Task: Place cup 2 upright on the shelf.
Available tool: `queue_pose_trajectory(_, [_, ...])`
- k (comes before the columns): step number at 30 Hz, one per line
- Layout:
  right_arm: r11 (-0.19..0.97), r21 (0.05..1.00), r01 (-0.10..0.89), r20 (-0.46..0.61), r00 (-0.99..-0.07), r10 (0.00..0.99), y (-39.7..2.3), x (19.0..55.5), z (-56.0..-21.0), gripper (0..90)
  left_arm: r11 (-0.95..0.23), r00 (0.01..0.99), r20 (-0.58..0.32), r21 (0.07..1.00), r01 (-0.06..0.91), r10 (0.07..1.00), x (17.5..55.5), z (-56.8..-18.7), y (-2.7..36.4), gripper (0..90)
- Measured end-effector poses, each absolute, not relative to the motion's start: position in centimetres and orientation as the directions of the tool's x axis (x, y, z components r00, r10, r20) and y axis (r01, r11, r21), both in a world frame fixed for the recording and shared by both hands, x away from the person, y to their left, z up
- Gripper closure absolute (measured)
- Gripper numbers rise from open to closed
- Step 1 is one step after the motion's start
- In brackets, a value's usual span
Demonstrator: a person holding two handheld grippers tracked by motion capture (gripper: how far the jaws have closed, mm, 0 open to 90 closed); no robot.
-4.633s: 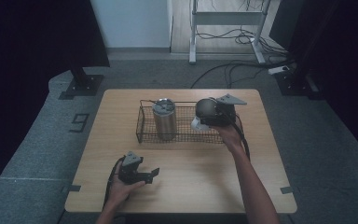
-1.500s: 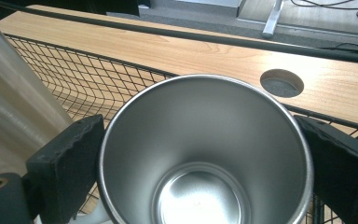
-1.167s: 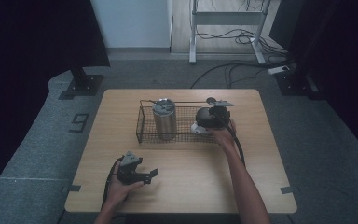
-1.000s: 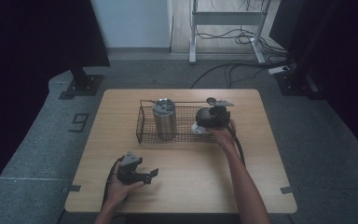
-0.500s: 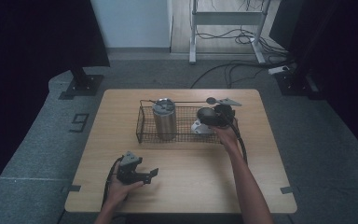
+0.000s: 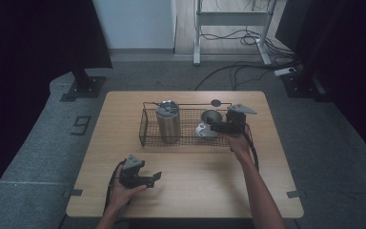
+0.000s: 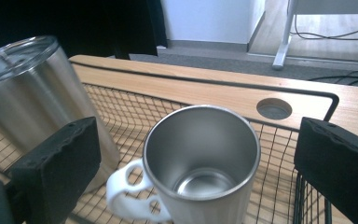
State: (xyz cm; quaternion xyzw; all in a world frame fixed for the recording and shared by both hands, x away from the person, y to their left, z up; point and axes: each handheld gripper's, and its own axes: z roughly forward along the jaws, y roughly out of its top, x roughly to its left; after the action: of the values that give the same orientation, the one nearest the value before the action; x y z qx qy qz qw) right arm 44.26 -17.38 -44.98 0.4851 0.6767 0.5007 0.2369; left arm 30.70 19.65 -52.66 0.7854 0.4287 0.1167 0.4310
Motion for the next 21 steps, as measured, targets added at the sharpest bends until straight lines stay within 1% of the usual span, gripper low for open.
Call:
queue_pose_trajectory(2, [0.044,0.903,0.427,0.166,-0.442,0.882,-17.7,43.6,-45.1,1.3,-0.261,0.604,-0.184,0.777,0.572,0.776,30.7,-52.6,19.7,10.4])
queue_pose_trajectory(5, [0.042,0.91,0.413,0.163,-0.448,0.879,-18.0,43.0,-45.3,3.5,-0.254,0.6,-0.187,0.779,0.573,0.778,30.7,-52.6,19.9,10.4])
queue_pose_trajectory(13, [0.055,0.912,0.406,0.158,-0.472,0.867,-19.2,40.9,-46.0,6.0,-0.258,0.601,-0.184,0.778,0.572,0.778,30.7,-52.6,19.8,10.4])
queue_pose_trajectory(21, [0.072,0.914,0.4,0.145,-0.486,0.862,-20.3,38.0,-46.8,6.4,-0.263,0.602,-0.181,0.776,0.574,0.778,30.7,-52.8,19.7,10.4])
